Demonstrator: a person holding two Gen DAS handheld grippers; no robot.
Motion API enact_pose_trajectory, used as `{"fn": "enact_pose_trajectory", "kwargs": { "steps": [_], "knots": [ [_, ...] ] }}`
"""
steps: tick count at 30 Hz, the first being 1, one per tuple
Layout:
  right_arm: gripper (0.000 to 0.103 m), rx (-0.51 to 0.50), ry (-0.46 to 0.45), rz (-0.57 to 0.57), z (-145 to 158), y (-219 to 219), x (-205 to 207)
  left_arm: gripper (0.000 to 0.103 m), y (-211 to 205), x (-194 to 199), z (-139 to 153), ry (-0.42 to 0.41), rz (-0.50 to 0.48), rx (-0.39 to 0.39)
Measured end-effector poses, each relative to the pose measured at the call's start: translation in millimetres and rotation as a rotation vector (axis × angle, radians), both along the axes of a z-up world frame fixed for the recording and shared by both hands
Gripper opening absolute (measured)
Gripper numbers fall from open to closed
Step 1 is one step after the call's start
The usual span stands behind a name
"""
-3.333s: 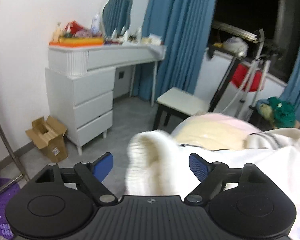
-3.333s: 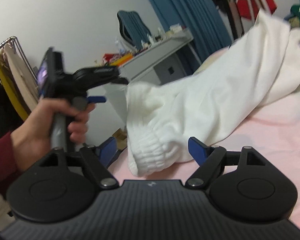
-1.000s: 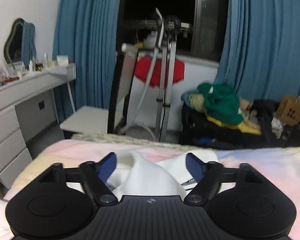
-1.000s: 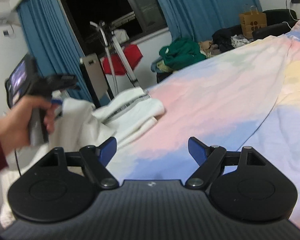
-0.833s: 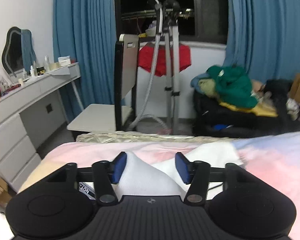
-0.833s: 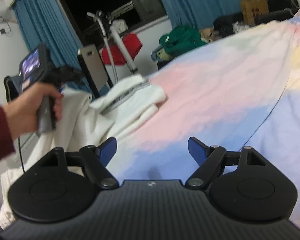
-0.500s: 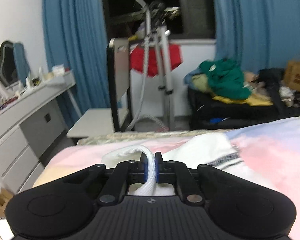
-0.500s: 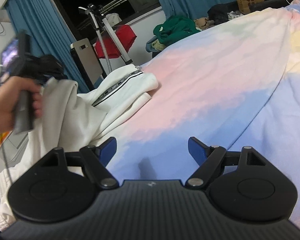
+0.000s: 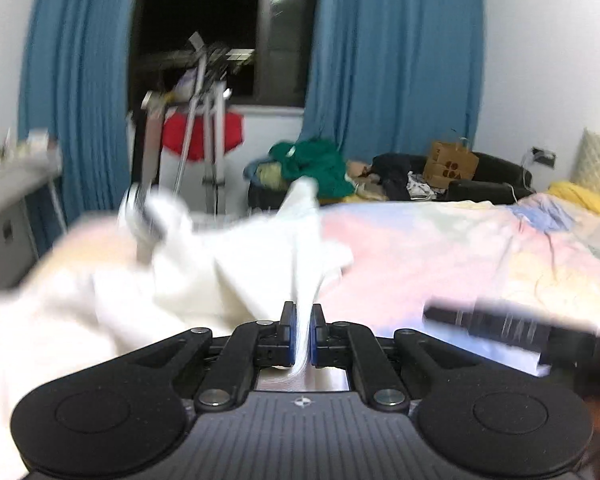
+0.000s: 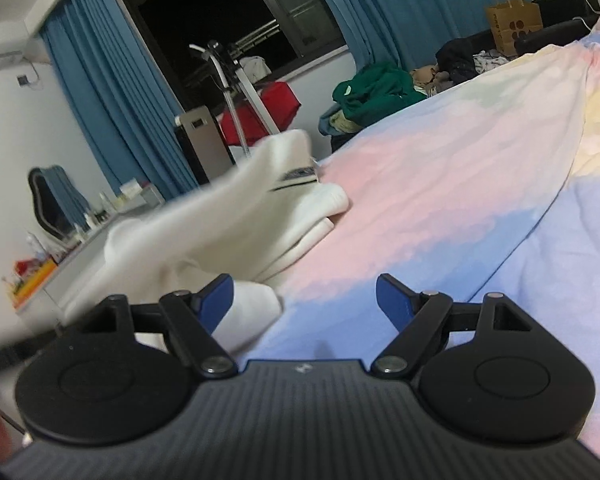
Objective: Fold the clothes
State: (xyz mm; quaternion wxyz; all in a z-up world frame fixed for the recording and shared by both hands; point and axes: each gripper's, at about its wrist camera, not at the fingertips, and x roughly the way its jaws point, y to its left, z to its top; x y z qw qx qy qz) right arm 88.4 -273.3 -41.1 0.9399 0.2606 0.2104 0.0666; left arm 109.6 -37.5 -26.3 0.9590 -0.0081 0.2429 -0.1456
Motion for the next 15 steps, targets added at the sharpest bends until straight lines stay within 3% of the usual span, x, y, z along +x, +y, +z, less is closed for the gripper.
{"fn": "enact_pose_trajectory", "kwargs": {
  "steps": [4,7,11,15],
  "knots": [
    [0.082,0.15,0.037,0.058,3.0,-8.3,5.0,0.006,6.7,2.7,-34.1,0.062,0.03,-0.078],
    [0.082,0.228,0.111,0.099,9.1,-8.1,34.3,0.007,13.4,10.3,-50.5,0.09,0.021,-0.108],
    [0.082,0.202,0.157,0.136,20.6,2.4,106.5,0.007,21.1,20.2,-58.9,0.1,-0.009,-0.14],
    [0.079,0.144,0.19,0.101,14.8,11.1,192.7,0.007,22.7,32.0,-68.4,0.107,-0.033,-0.173]
  ]
}}
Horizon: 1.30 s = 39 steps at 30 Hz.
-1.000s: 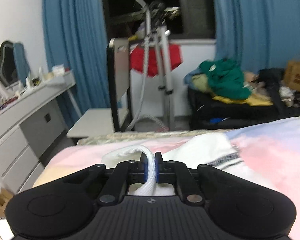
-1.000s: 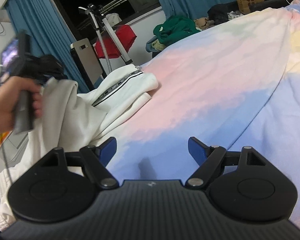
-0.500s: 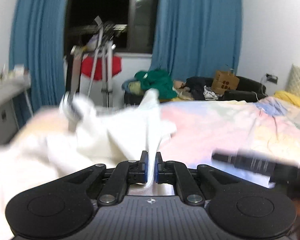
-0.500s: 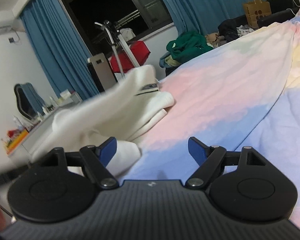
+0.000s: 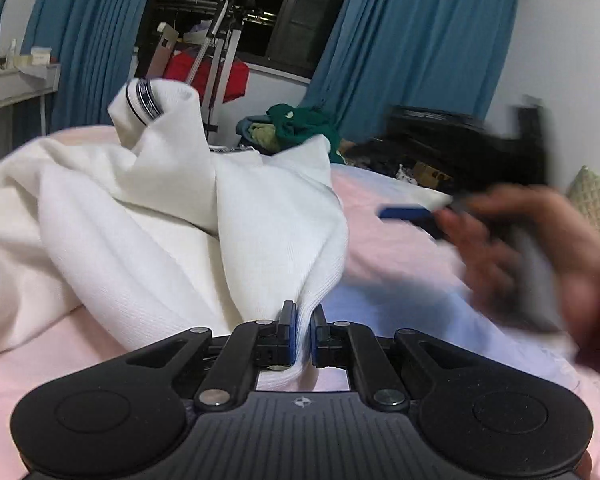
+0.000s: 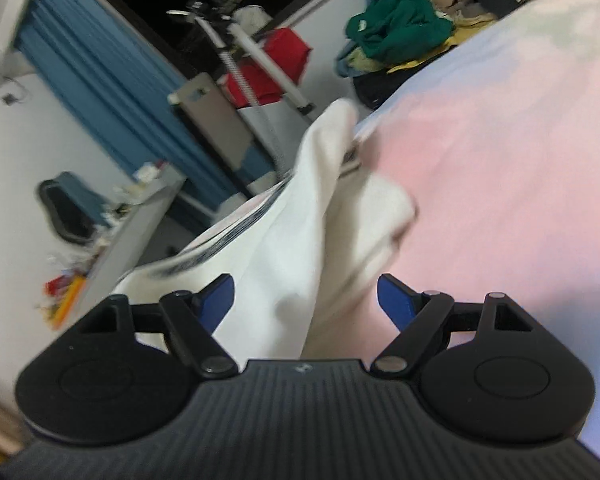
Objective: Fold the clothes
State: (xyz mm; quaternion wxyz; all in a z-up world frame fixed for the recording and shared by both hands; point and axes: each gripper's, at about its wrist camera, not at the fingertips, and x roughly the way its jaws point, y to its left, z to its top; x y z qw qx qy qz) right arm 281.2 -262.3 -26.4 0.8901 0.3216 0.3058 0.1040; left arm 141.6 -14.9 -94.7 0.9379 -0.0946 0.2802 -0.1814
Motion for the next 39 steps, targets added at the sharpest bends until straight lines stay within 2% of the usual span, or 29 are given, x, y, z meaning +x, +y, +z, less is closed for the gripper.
{"fn": "enact_pose_trajectory", "kwargs": {
  "steps": [3,6,7,8,10,12,14,19,23,27,31,34,37,39],
  "knots": [
    [0.074,-0.068,0.024,-0.025,-5.2,9.8,59.9,0.007,4.7,16.0,-8.5,0.025,-0.022,-0.039],
    [0.059,-0.14,0.039,-0.044,-14.1,20.9,100.2,0.007,8.1,27.9,-16.8,0.03,-0.051,-0.063],
    [0.047,-0.146,0.042,-0.035,-17.3,25.5,111.0,0.007,9.1,31.6,-19.4,0.031,-0.061,-0.069],
    [0.042,-0.163,0.044,-0.021,-19.7,30.5,119.0,0.007,10.1,35.3,-22.0,0.031,-0.07,-0.075],
    [0.017,-0.215,0.063,-0.01,-23.9,40.6,132.3,0.007,11.6,41.0,-25.8,0.03,-0.084,-0.089],
    [0.011,-0.234,0.074,-0.032,-22.0,47.1,136.9,0.007,11.2,41.8,-28.3,0.033,-0.087,-0.1],
    [0.009,-0.25,0.03,-0.05,-10.8,49.8,131.5,0.007,12.5,43.8,-28.5,0.032,-0.091,-0.113],
    [0.008,-0.148,-0.104,-0.134,32.4,16.3,75.3,0.006,18.9,42.7,-25.5,0.007,-0.139,-0.173],
    [0.008,-0.075,-0.233,-0.271,64.4,-41.0,-9.5,0.006,18.6,37.9,-17.1,-0.061,-0.196,-0.151],
    [0.008,-0.074,-0.252,-0.443,70.6,-98.7,-99.8,0.004,19.9,29.8,-8.9,-0.087,-0.248,-0.159],
    [0.008,0.071,-0.152,-0.605,37.4,-159.1,-178.2,0.004,15.7,18.5,-4.2,-0.097,-0.281,-0.127],
    [0.008,0.217,-0.006,-0.682,-4.4,-191.1,-221.2,0.004,11.9,14.7,-5.6,-0.066,-0.284,-0.096],
    [0.01,0.378,0.093,-0.727,-45.6,-204.5,-252.1,0.004,3.7,3.8,-12.6,-0.033,-0.27,-0.027],
    [0.01,0.496,0.097,-0.747,-63.0,-208.2,-261.8,0.004,-5.9,-11.1,-17.5,-0.023,-0.264,0.018]
  ]
}}
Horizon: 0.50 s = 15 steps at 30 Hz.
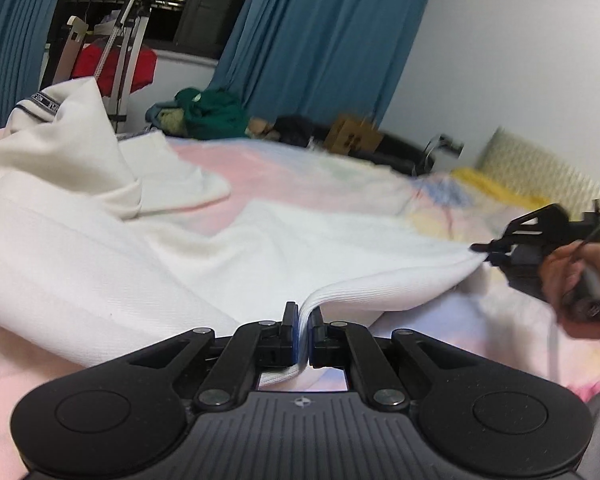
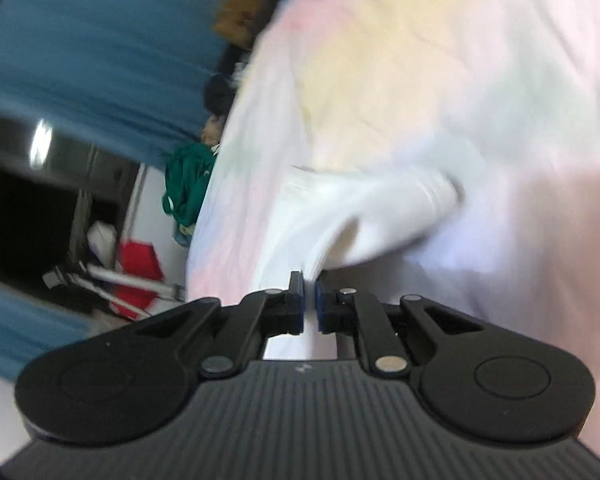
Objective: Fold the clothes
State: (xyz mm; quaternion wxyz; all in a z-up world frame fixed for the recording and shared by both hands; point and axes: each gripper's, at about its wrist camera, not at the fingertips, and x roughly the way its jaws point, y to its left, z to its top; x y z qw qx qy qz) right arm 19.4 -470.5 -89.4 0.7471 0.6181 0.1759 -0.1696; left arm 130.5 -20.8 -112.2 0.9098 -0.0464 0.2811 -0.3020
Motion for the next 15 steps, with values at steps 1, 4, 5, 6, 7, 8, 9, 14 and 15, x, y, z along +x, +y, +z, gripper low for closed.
{"fn": "enact_pose_trajectory", "kwargs": {
  "steps": [1,4,5,6,7,8,9,14,15],
  "knots": [
    [0.012,0.037,-0.019,-0.011,-6.2,-1.9,-2.0,0.004,-1.8,-5.1,-1.5,-0.001,0.002,0.015],
    [0.035,0.09,-0.03,0.0,-18.0,-1.5,2.7,0.005,-5.6,-21.7,-1.0,-0.01,0.003,0.045],
    [0.041,0.107,-0.036,0.016,-22.0,-0.1,6.6,0.005,-5.9,-23.4,-0.6,-0.011,0.005,0.049],
    [0.048,0.122,-0.035,0.031,-26.1,1.8,11.3,0.005,-5.8,-24.5,-0.1,-0.009,0.007,0.049],
    [0.048,0.13,-0.016,0.041,-30.6,4.2,17.2,0.005,-5.9,-24.7,0.6,-0.007,0.011,0.048],
    [0.048,0.134,0.015,0.052,-34.9,4.6,22.5,0.005,-6.3,-23.8,0.3,-0.004,0.017,0.047],
    [0.048,0.14,0.045,0.067,-38.4,3.1,27.4,0.005,-6.9,-22.7,-0.8,0.001,0.023,0.05],
    [0.048,0.131,0.056,0.013,-42.8,1.2,40.8,0.006,-9.1,-23.2,-4.3,0.012,0.033,0.064],
    [0.048,0.105,0.053,-0.004,-41.2,-0.5,42.1,0.006,-9.3,-24.5,-4.1,0.009,0.032,0.067]
  ]
}}
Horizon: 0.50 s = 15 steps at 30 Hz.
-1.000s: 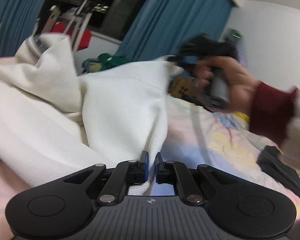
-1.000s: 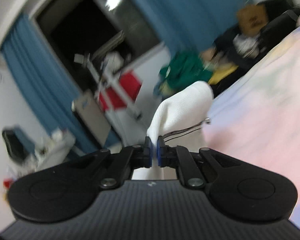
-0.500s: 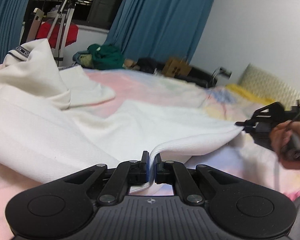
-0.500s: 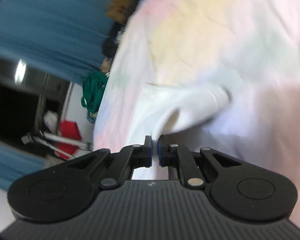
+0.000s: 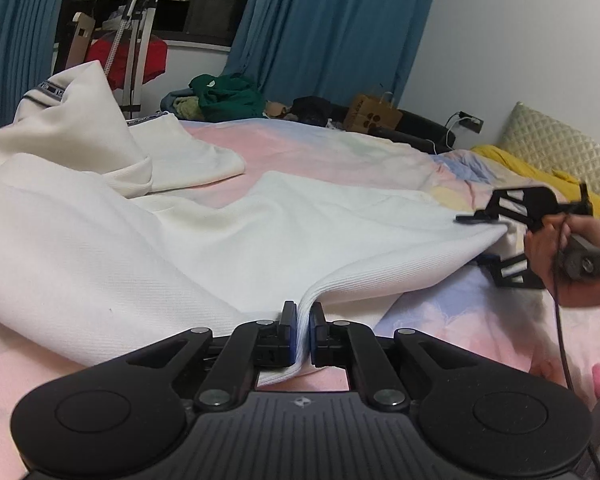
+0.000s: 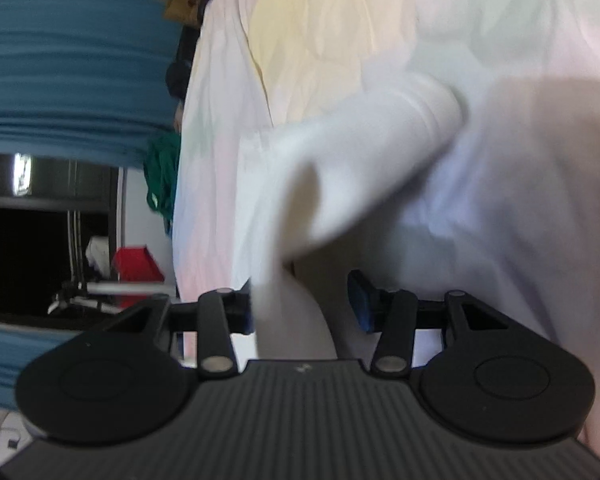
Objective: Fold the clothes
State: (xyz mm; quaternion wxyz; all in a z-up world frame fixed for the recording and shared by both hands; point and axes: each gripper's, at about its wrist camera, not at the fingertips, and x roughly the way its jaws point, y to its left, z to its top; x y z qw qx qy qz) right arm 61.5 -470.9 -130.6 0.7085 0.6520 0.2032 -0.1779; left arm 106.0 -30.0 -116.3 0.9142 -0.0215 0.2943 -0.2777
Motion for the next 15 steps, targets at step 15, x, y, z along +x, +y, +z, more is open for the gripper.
{"fn": "enact_pose_trajectory", "kwargs": {
  "steps": [15],
  "knots": [
    [0.008,-0.432,-0.24,0.053,50.3,-7.3,28.4,0.008,-5.9,5.9,-8.0,0.0,-0.022,-0.042]
  ]
}}
